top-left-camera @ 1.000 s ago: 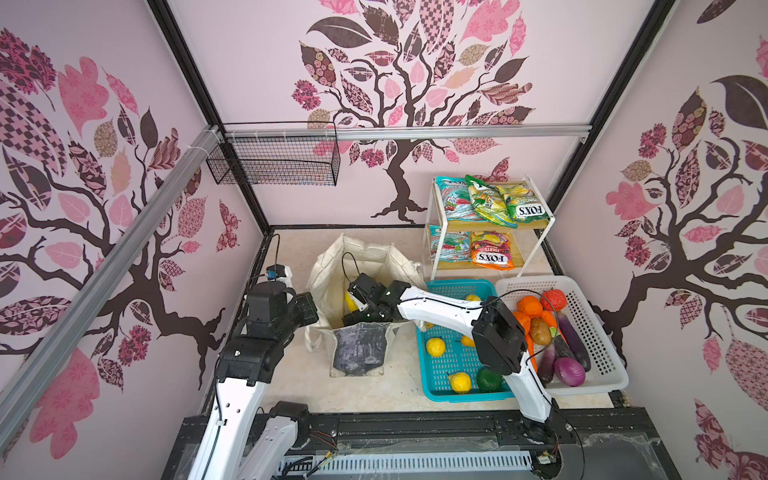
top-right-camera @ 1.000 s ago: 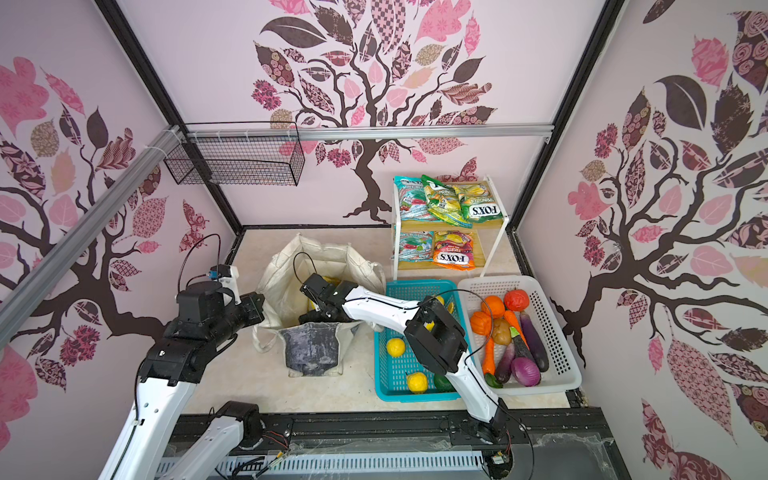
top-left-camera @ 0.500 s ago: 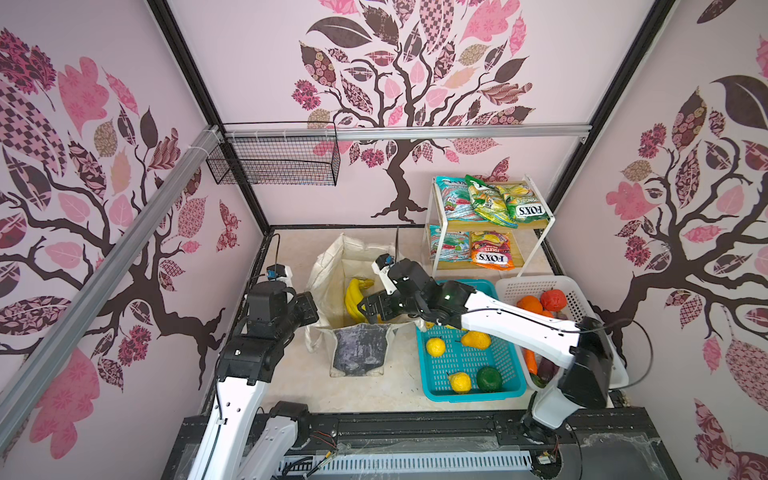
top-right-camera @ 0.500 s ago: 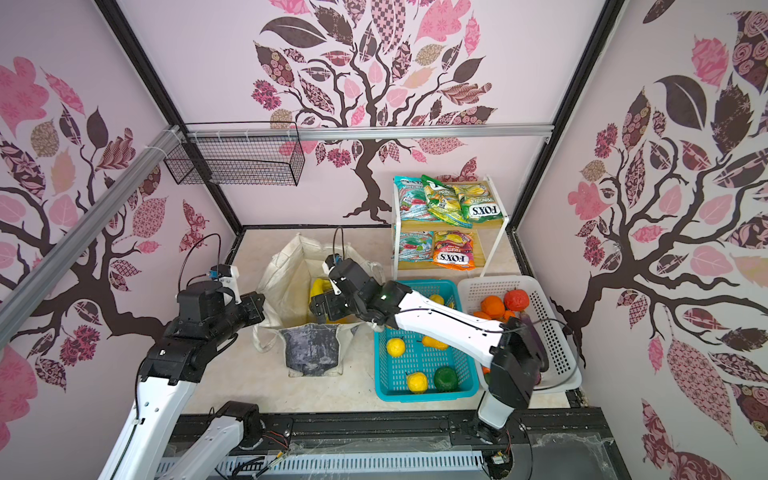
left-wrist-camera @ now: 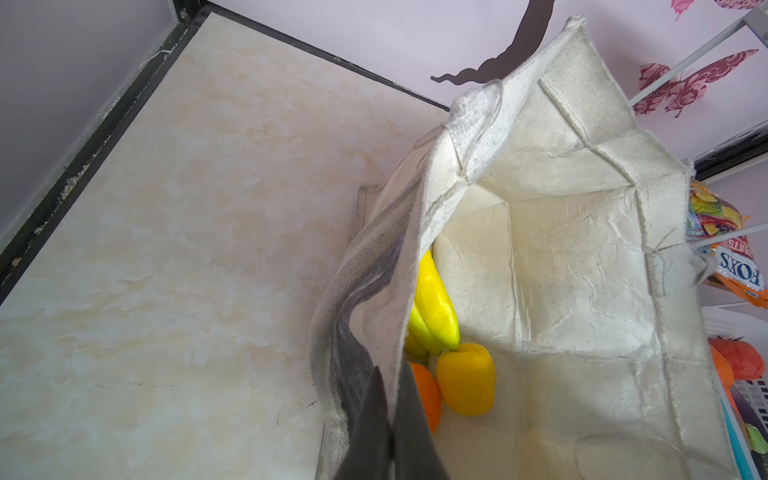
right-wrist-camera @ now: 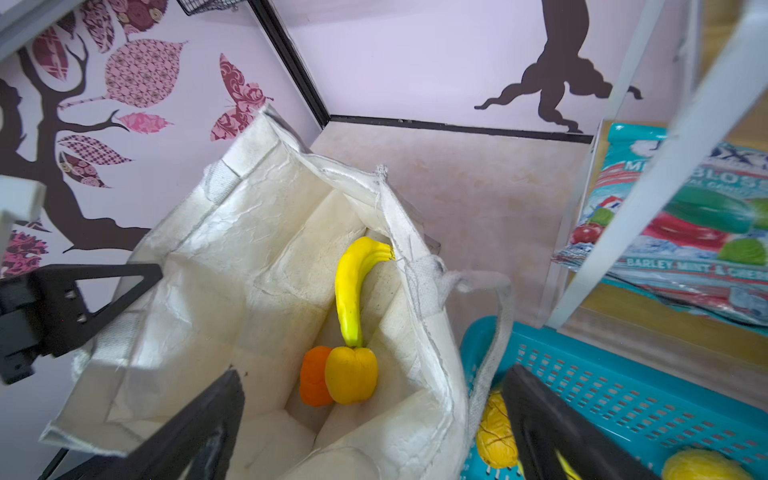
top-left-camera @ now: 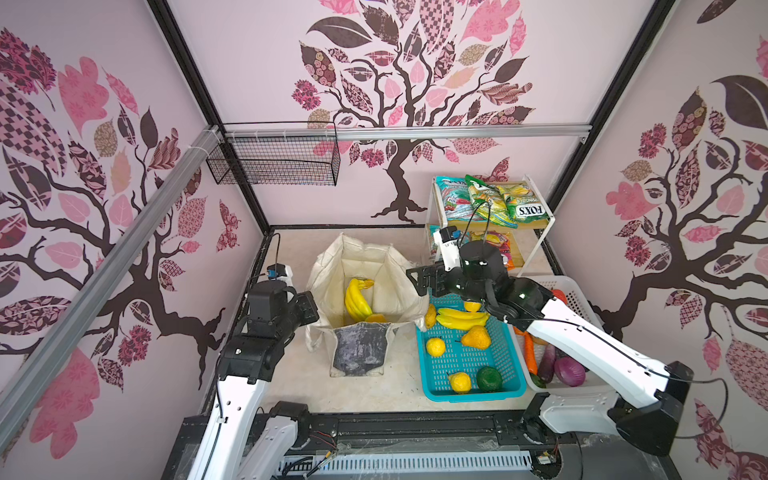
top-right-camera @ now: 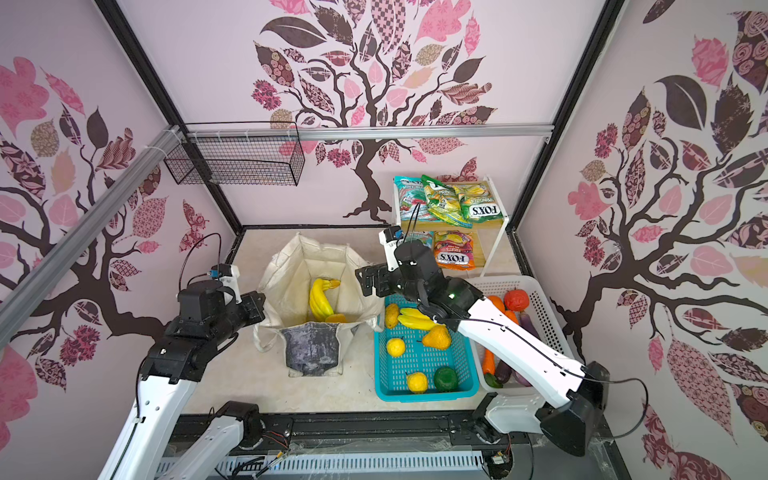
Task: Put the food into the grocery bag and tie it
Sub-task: 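Move the right gripper to the white shelf above the green candy bag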
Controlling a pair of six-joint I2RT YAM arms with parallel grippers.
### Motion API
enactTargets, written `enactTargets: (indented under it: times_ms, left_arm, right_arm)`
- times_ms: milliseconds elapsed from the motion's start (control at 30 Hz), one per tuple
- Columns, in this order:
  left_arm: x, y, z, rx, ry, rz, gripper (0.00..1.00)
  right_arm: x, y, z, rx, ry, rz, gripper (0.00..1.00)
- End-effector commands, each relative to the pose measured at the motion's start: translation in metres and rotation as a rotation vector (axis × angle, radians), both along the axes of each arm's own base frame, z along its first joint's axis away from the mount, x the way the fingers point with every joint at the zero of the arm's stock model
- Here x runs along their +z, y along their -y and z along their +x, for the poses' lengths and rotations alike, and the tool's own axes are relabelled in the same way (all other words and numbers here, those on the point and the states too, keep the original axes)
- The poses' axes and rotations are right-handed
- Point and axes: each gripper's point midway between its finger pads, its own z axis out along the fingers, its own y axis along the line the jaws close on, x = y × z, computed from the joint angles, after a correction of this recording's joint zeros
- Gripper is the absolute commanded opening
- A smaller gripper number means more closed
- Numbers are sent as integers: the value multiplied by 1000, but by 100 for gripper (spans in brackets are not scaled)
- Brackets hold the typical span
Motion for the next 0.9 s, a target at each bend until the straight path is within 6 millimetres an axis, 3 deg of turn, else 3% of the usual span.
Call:
enactTargets:
  times_ms: [0,200,300,433,633,733,867]
  left_arm:
    - [-2,2,4,-6,18,-8,0]
    - [-3,0,5,3,14,0,0]
    - [-4,-1,5,10,12,3,0]
    - [-4,-1,5,8,8,5,0]
    - [-2,-4,3,17,19,13,0]
    - [-2,-3,3,15,16,12,0]
    - [-3,-2,4,10,11,9,0]
  right_arm:
    - [45,39,-19,-42,115,29,100]
    - [95,93,-29,-156,226,18,100]
    - [116,110,-32,-145,266,8,100]
    - [133,137,-24,-210,277,1,100]
    - [128,165,23,-310,184,-29,99]
    - [120,193,48,-419,118,5,90]
    - [107,216,66,-545,96,-103,80]
